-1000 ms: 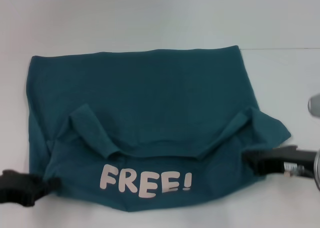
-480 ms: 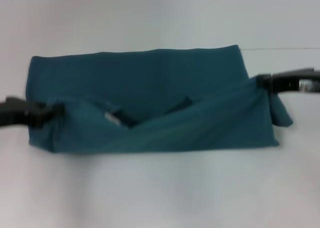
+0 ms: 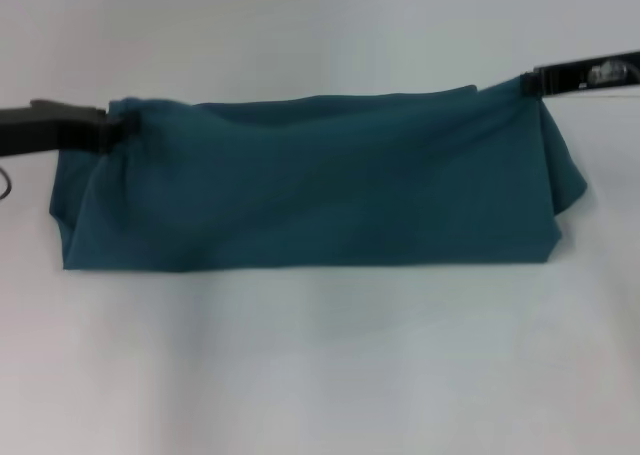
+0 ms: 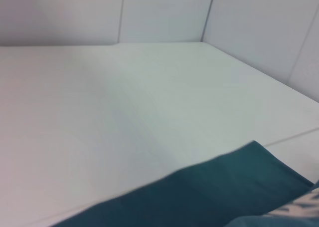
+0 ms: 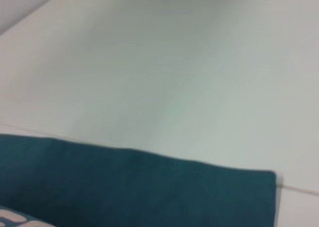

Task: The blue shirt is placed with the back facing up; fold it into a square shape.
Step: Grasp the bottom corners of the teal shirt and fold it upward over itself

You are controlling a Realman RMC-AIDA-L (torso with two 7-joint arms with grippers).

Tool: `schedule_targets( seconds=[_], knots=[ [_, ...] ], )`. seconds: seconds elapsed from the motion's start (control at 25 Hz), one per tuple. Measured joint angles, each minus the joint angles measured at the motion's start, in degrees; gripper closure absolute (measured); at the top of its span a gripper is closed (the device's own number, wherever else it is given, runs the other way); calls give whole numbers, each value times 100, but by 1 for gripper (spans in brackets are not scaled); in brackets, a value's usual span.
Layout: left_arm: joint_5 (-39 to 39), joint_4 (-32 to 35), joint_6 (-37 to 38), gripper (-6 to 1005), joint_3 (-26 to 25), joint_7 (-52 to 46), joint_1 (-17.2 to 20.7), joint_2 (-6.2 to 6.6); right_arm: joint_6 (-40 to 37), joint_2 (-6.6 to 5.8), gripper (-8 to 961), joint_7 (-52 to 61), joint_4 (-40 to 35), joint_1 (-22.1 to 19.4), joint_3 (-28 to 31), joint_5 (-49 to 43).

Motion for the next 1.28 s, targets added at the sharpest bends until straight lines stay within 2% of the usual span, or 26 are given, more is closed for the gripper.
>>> schedule_targets(
  seconds=[0.24,0.4,0.6,0.76,1.28],
  knots=[
    [0,-400,-528,947,1,35,-206,21,477,-339,952,-203,1308,740,257,-112],
    [-17,-683,-862,948,14,136,-278,6,803,-454,951,-275,1905,1030,262,-107],
    [-55,-1016,-1336,948,16,322,-335,-59,1194,-470,951,-367,2442,1286,264,-90],
    [-95,-1236,-1649,948,16,443,-387,-97,1476,-430,952,-420,2789,1421,239,-101],
    [-230,-1625,-2494,937,18,670,-583,-91,2265,-421,951,-427,3197,1386,287,51]
  ],
)
